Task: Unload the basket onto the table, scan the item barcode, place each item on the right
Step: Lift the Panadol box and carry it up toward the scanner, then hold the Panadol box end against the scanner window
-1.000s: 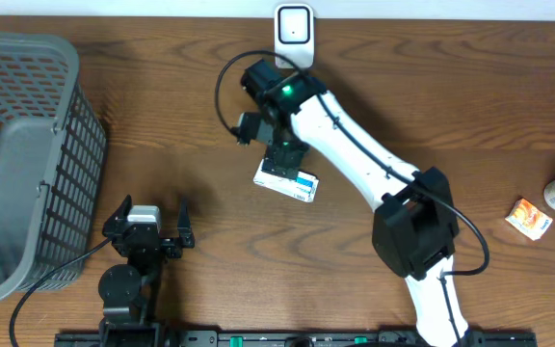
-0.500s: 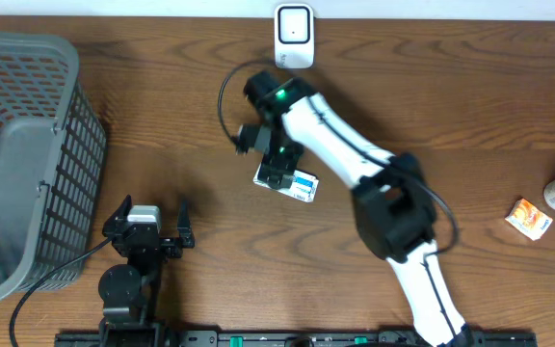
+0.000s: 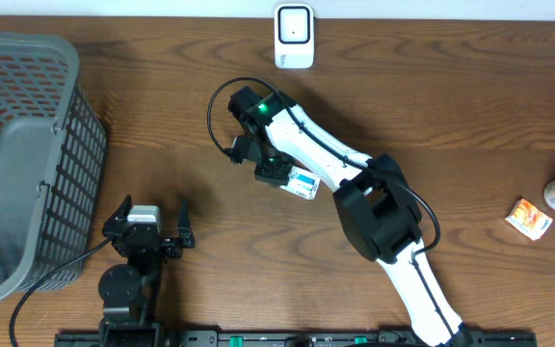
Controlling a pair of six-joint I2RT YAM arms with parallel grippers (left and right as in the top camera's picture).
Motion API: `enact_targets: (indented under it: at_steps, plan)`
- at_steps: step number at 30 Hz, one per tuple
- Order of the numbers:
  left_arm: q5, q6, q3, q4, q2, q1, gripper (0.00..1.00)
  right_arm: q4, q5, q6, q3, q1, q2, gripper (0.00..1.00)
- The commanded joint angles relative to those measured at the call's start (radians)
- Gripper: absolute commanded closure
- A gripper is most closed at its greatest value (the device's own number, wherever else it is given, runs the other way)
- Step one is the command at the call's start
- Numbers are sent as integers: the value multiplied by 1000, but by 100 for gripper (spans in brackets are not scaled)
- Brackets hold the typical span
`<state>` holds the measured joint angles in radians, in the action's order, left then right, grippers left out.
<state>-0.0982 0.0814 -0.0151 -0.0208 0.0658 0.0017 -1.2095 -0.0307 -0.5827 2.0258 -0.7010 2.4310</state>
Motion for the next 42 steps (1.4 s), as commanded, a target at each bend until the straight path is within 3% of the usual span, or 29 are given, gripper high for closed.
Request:
enact_targets:
  at_steps: [1,5,9,21,32,42]
  plan:
    - [-17,-5,10,-40,-1,-1,4,-14,43,21,-27,-10,75,64]
    - [-17,-5,10,-40,-1,-1,4,-16,12,21,-24,-10,74,68]
    - [-17,-5,10,-40,-1,-1,4,-13,-151,18,5,-10,73,68]
    - [-17,-5,10,-40,-1,-1,4,90,-441,-120,179,13,73,69]
    - [-17,-5,10,-40,-1,-1,4,561,-674,-372,207,52,73,70]
    - [-17,-5,10,-40,-1,-1,4,840,-579,-502,206,106,74,63]
